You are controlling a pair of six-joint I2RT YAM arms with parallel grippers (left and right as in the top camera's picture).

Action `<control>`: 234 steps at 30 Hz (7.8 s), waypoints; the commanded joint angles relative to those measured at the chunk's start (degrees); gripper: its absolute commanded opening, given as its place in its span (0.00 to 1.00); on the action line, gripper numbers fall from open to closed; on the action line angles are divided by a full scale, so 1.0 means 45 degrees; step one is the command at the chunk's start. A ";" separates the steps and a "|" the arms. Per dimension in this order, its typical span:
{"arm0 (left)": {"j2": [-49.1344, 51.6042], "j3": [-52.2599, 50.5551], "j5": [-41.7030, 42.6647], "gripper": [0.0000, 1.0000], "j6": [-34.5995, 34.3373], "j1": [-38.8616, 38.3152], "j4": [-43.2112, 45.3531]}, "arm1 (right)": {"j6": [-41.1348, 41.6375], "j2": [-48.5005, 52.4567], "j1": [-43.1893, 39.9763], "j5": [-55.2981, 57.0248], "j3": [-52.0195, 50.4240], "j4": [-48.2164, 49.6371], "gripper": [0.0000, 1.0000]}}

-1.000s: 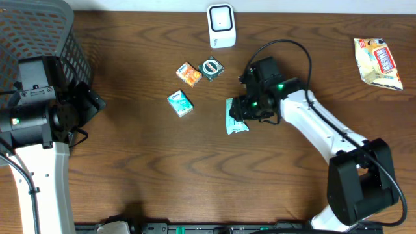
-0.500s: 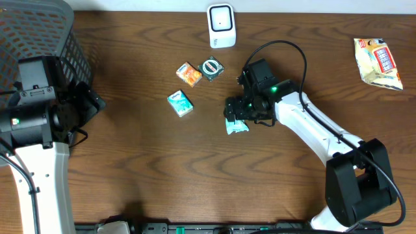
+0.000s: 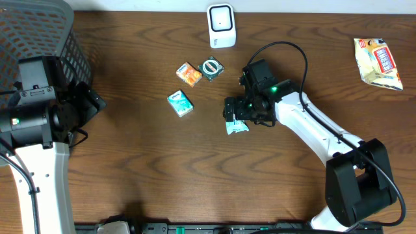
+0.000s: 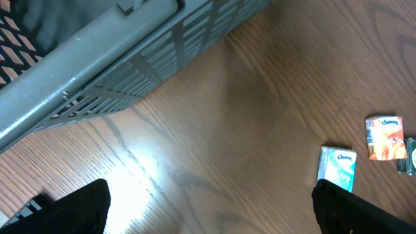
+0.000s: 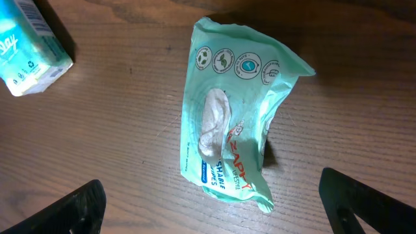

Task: Scan the item barcode

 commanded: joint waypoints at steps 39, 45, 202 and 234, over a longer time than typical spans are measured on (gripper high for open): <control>0.0000 0.0029 -0.0039 0.98 -0.0117 0.0044 -0.0015 | 0.0083 -0.0117 0.0175 0.0083 0.0092 -0.0209 0.87; 0.0000 0.0029 -0.0039 0.98 -0.0117 0.0044 -0.0015 | -0.0947 -0.0117 0.0699 0.0287 0.0092 -0.0160 0.85; 0.0000 0.0029 -0.0039 0.98 -0.0117 0.0044 -0.0015 | -0.0855 0.3011 0.2263 0.4760 0.0087 0.0947 0.27; 0.0000 0.0029 -0.0039 0.98 -0.0117 0.0044 -0.0015 | -0.2399 0.1991 0.1039 -0.1904 0.1885 -0.0661 0.01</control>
